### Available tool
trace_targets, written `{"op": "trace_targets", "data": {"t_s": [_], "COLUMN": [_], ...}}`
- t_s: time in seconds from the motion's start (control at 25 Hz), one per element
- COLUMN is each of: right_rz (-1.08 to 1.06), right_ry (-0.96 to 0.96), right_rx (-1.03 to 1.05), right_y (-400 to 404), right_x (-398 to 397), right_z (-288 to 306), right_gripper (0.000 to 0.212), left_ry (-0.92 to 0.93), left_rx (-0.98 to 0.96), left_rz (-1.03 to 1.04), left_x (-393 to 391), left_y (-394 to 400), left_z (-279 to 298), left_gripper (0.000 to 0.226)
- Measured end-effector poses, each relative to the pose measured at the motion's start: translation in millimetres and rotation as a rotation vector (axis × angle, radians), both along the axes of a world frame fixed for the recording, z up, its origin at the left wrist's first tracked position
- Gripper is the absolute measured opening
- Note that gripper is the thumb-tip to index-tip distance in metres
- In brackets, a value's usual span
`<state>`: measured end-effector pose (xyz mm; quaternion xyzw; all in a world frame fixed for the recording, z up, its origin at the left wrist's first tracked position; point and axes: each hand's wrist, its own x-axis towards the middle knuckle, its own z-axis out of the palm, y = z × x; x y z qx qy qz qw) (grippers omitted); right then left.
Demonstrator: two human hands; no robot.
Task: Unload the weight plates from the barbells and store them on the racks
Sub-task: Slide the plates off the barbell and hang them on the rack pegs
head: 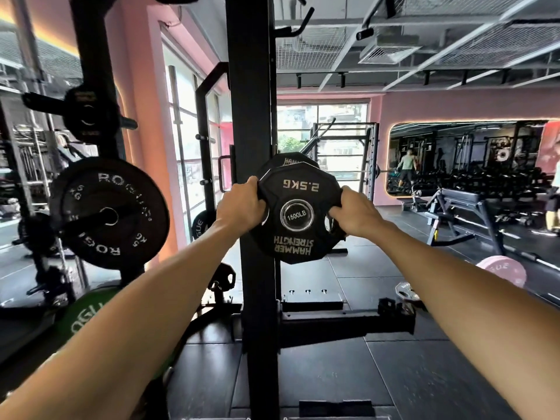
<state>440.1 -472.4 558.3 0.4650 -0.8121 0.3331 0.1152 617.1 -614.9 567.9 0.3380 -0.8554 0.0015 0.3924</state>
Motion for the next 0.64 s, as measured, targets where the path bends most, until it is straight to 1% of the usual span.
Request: {"op": "trace_targets", "data": {"t_s": [0.16, 0.32, 0.48, 0.64], "right_rz": [0.036, 0.131, 0.203, 0.272], "right_ry": [0.011, 0.037, 0.049, 0.076], "right_rx": [0.031, 0.030, 0.033, 0.045], "right_y": [36, 40, 16, -27], "right_x": [43, 94, 163, 246], "right_z": [9, 28, 41, 49], "right_gripper": [0.018, 0.015, 0.016, 0.019], "left_ry": [-0.013, -0.016, -0.004, -0.003], "left_rx": [-0.012, -0.013, -0.020, -0.023], "left_rz": [0.033, 0.088, 0.166, 0.200], "left_x": [49, 108, 186, 274], "left_y": [42, 55, 41, 6], "left_z": [9, 24, 36, 44], "left_gripper": [0.022, 0.024, 0.028, 0.029]}}
